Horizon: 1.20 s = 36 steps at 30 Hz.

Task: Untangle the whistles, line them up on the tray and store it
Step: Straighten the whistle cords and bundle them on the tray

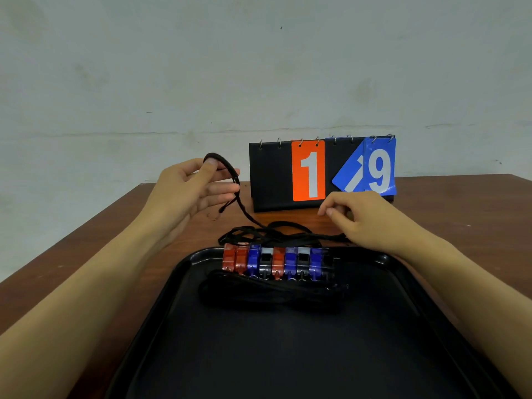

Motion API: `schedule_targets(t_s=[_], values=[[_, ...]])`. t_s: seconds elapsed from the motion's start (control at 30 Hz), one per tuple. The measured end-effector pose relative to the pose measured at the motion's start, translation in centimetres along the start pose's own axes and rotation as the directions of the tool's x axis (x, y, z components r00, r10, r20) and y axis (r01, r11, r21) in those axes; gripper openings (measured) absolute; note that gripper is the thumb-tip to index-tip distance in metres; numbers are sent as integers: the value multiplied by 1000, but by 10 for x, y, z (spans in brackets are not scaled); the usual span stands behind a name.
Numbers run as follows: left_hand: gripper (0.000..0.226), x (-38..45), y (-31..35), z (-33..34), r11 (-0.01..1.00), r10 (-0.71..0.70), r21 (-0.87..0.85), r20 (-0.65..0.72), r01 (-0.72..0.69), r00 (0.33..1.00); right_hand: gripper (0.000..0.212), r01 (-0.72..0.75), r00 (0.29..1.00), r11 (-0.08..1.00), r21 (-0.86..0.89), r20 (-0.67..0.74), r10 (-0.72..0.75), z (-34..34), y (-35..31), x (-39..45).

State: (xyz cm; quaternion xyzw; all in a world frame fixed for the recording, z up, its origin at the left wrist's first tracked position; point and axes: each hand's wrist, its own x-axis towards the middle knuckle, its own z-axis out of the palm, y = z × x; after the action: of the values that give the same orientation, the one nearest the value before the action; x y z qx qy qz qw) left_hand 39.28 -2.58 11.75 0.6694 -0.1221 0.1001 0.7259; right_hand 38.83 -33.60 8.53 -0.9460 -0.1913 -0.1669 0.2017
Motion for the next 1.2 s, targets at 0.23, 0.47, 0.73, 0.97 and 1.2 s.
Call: schedule_targets(t_s=[0.23,0.47,0.73,0.97,1.2], values=[[39,-13,9,13,997,1,-77,135,10,991,16,33,999,997,-72,-26,-35,4,-1,5],[59,-24,11,29,998,-12,65,199,-1,980,38,220,971,969,110,-116,-207,-8,-37,-9],[64,-32,1,39,893,80,398,317,-209,945,28,219,961,885,411,64,-268,-7,-66,-19],[84,-36,-4,41,875,88,407,399,-262,913,33,164,953,845,509,139,-269,-5,-65,-19],[89,-33,-10,42,853,106,440,379,-279,919,8,133,916,827,547,251,-313,0,-69,-20]])
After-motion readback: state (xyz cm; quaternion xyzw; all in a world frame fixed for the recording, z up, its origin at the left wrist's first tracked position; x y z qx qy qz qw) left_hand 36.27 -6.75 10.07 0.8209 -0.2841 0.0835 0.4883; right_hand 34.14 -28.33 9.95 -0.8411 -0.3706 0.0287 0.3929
